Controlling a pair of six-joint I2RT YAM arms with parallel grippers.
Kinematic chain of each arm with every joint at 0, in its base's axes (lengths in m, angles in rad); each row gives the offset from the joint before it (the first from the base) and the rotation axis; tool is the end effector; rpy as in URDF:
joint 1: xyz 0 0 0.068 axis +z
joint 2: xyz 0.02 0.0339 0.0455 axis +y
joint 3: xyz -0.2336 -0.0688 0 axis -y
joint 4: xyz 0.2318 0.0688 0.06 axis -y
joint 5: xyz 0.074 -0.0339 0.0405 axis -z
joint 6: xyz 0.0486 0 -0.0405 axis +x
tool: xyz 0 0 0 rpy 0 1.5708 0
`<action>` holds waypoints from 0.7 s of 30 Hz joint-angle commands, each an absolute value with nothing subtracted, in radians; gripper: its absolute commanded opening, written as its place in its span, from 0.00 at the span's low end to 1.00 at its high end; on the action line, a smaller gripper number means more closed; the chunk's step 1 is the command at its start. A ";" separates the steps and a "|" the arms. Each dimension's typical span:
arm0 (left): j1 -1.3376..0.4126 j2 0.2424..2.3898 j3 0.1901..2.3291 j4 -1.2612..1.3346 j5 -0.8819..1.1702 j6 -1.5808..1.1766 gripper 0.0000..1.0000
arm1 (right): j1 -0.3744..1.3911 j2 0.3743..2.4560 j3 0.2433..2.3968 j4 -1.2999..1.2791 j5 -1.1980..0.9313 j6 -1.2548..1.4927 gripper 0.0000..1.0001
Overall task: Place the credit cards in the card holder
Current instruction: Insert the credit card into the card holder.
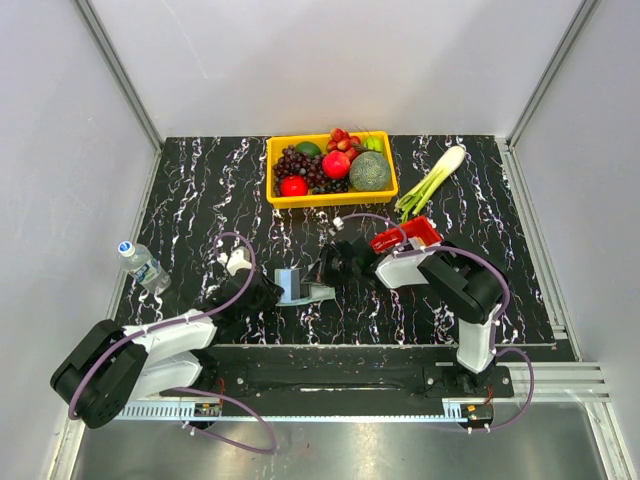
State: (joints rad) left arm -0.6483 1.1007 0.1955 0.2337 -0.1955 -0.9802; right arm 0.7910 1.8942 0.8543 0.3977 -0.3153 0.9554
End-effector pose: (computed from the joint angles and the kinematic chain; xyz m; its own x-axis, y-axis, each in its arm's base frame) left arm 0.1649 -0.1131 0.1008 -0.6675 -0.5166 -0.5363 -0.1496 0.7986 -0.5830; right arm 0.2421 0.2663 0.0935 -0.9377 0.1558 -0.3106 -0.1472 0.6317 0.7611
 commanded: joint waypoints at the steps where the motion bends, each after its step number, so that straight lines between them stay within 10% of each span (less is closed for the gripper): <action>1: -0.670 1.111 0.179 0.164 -0.147 -0.977 0.16 | 0.833 1.951 0.914 0.265 -0.282 0.884 0.01; 21: -0.670 1.115 0.179 0.149 -0.179 -0.968 0.17 | 0.815 1.815 0.950 0.046 -0.097 0.762 0.32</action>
State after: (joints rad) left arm -0.6617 1.1004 0.1955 0.2340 -0.1993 -0.9802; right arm 0.8120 1.8534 0.9371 0.1635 -0.2012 0.8295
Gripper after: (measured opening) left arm 0.172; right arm 0.322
